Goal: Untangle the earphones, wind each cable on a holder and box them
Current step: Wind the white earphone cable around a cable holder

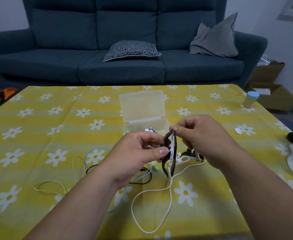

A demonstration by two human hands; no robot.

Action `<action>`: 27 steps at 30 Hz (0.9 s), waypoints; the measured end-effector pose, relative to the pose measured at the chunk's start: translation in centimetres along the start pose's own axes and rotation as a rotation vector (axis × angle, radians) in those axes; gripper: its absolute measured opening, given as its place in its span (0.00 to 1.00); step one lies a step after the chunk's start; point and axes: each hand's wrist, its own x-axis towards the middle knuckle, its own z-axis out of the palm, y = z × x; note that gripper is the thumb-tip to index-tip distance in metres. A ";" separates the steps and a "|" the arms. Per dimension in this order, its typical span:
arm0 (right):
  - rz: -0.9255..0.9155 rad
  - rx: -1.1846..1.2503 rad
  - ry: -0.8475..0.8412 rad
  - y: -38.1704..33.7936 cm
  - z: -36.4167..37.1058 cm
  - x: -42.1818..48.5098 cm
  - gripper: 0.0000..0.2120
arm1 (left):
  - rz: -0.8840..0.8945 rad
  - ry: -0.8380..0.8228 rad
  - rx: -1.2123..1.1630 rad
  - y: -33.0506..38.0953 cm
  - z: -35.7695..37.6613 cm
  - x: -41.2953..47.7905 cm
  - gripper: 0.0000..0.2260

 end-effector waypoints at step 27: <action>0.022 -0.032 -0.431 -0.4 2.2 -1.5 0.14 | -0.034 0.446 -0.255 -0.6 -0.8 1.4 0.04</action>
